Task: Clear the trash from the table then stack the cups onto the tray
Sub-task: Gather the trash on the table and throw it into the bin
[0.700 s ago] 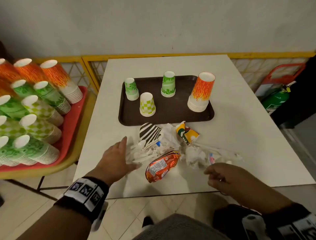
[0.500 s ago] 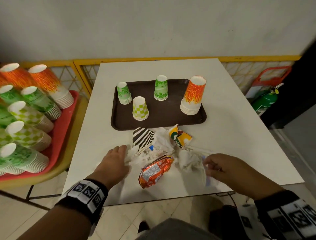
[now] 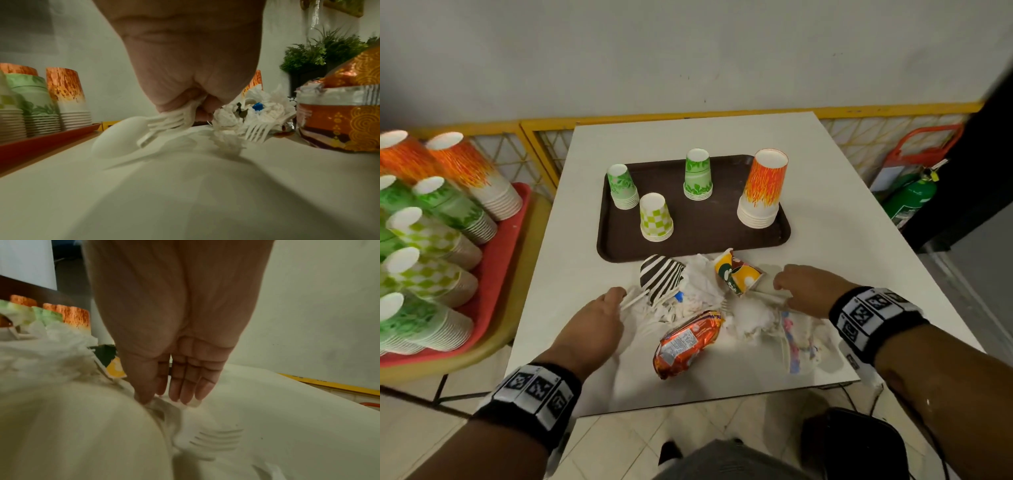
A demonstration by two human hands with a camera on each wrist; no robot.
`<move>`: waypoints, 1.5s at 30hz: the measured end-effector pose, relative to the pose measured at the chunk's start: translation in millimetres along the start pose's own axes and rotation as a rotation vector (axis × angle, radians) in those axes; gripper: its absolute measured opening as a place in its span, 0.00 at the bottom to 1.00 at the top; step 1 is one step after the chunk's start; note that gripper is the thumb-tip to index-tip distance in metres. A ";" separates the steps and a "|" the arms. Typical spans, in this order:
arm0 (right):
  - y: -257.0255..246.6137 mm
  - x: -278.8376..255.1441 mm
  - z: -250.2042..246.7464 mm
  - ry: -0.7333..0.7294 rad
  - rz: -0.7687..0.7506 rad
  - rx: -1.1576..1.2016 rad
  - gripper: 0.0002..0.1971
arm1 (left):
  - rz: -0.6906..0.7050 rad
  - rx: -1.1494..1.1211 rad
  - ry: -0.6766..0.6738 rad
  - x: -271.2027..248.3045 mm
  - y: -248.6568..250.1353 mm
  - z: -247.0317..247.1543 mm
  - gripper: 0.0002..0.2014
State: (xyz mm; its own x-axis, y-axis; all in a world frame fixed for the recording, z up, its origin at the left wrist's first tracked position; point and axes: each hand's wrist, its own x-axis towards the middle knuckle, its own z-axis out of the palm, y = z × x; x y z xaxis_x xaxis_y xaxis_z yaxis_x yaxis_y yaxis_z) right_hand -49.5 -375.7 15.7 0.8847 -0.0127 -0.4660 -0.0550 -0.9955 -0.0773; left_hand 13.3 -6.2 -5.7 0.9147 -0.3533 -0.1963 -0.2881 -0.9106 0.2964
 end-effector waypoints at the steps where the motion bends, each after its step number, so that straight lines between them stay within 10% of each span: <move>1: -1.8 3.5 -0.8 -0.005 -0.011 -0.021 0.17 | -0.018 -0.012 0.011 -2.7 -1.3 -2.8 0.13; 25: 17.5 1.0 -8.8 0.065 0.040 0.035 0.15 | 0.455 0.305 -0.157 12.0 60.4 9.9 0.17; 37: 17.4 -32.8 -11.1 0.115 0.024 0.233 0.09 | 0.398 0.183 -0.112 9.5 54.0 5.8 0.23; 45: -1.5 -43.3 -31.4 0.006 0.014 0.253 0.11 | 0.232 0.031 -0.042 -13.0 41.8 -42.6 0.02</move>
State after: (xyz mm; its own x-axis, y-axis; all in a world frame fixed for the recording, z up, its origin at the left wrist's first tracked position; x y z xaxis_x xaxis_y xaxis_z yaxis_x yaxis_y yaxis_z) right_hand -73.1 -376.6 63.6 0.8859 -0.0272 -0.4631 -0.1803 -0.9400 -0.2896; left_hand 1.4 -30.5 49.0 0.8105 -0.5618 -0.1655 -0.4983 -0.8100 0.3093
